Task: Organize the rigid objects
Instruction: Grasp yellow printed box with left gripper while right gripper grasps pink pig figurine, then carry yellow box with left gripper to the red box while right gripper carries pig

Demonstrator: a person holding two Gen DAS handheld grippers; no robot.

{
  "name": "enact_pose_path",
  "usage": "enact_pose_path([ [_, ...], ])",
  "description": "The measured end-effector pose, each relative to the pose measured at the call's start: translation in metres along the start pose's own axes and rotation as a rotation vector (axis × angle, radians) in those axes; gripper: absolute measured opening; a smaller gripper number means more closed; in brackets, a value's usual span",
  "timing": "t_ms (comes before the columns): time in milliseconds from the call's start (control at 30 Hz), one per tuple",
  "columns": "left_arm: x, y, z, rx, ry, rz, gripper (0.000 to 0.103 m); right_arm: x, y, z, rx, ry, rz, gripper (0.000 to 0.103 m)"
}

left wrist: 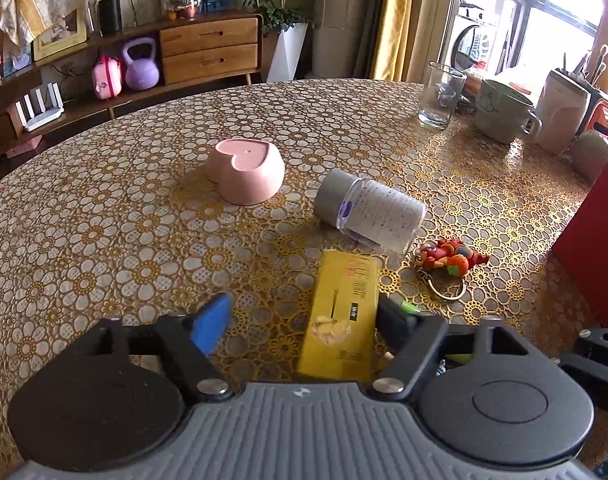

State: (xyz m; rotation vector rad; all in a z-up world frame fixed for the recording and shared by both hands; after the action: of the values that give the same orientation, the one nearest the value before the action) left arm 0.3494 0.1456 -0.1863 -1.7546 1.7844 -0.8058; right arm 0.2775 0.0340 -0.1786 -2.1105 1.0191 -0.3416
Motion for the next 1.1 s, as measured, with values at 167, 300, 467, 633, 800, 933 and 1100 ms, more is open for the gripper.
enact_pose_path([
  [167,0.001,-0.001,0.000,0.017,-0.005,-0.001,0.056,-0.001,-0.002,0.003,0.007,0.020,-0.006,0.039],
  [300,0.001,-0.001,-0.003,0.020,-0.009,-0.010,0.039,-0.002,-0.001,0.003,0.009,0.034,-0.010,0.036],
  [467,-0.002,-0.001,-0.004,0.007,-0.016,-0.037,0.032,-0.002,0.000,0.001,0.000,0.031,0.001,0.035],
  [633,-0.007,0.003,-0.010,-0.017,-0.030,-0.071,0.031,-0.001,0.003,-0.009,-0.002,0.023,0.041,0.035],
  [800,-0.010,0.009,-0.026,-0.032,-0.030,-0.116,0.030,-0.004,0.009,-0.029,0.006,0.009,0.073,0.035],
  [933,-0.006,0.015,-0.045,-0.037,-0.014,-0.144,0.030,-0.005,0.009,-0.051,0.029,0.000,0.080,0.035],
  [1100,0.004,0.020,-0.075,-0.028,0.002,-0.163,0.030,-0.006,0.011,-0.082,0.060,-0.002,0.087,0.035],
])
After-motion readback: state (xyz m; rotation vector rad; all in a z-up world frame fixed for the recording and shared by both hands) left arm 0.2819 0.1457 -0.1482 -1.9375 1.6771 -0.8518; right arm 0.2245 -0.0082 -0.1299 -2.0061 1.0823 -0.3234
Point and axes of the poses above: each gripper's, at about its wrist camera, not at the fingertips, and z roughly the way its jaws point, x to its right, y to its underside, the point moved 7 cm from there along z, roughly the way its jaws point, and after that the axes turned 3 degrees about x, right-handed, at the moved point
